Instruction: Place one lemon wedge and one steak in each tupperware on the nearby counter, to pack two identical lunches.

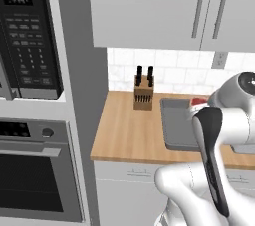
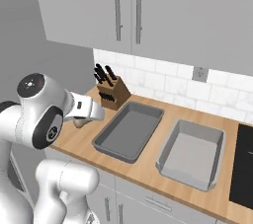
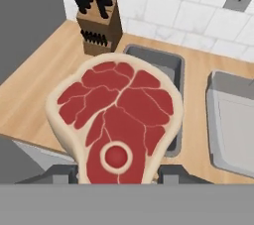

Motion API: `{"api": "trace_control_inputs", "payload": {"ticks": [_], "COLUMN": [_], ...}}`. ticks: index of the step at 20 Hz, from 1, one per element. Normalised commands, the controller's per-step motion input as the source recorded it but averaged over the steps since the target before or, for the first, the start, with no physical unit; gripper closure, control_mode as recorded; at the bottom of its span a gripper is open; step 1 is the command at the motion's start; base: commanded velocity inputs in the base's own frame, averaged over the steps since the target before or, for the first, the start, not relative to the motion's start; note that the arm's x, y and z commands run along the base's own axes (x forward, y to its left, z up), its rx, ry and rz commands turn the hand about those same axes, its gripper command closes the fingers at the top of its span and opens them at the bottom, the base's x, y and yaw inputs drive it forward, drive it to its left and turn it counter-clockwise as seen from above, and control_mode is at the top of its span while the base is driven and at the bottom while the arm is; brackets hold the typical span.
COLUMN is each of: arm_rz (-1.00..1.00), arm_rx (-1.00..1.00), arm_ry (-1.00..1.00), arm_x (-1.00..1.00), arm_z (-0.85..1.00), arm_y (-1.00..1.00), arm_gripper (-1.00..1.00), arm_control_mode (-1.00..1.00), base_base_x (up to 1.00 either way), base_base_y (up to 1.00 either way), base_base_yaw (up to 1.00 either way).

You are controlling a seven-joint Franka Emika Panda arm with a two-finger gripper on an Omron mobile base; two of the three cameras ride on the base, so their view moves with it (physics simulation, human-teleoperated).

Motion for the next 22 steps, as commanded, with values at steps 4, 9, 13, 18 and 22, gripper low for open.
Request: {"api": "trace_control_inputs", "payload": {"ticks": [4,9,13,18,22], "arm_rz": [0.0,0.0,0.0,0.0,0.0], "arm_rx": [0.0,0.0,0.0,0.03,0.03], "arm_ry": [0.0,0.0,-0.02,-0.03,0.02], "arm_x": [0.41,0.23,0.37,0.88,1.0], "arm_z": [-0.46,-0.43,-0.58,-0.48,-0.52], "arm_y": [-0.15,-0.29,-0.03,0.0,-0.01], "arm_gripper": [1.0,1.0,1.0,1.0,1.0], "arm_control_mode": [-1.0,-1.0,-1.0,-1.0,-1.0], "base_base_x": [0.0,0.0,0.0,0.0,0.0], "base_base_y": [0.0,0.0,0.0,0.0,0.0], "base_base_yaw": [0.0,0.0,0.0,0.0,0.0]}}
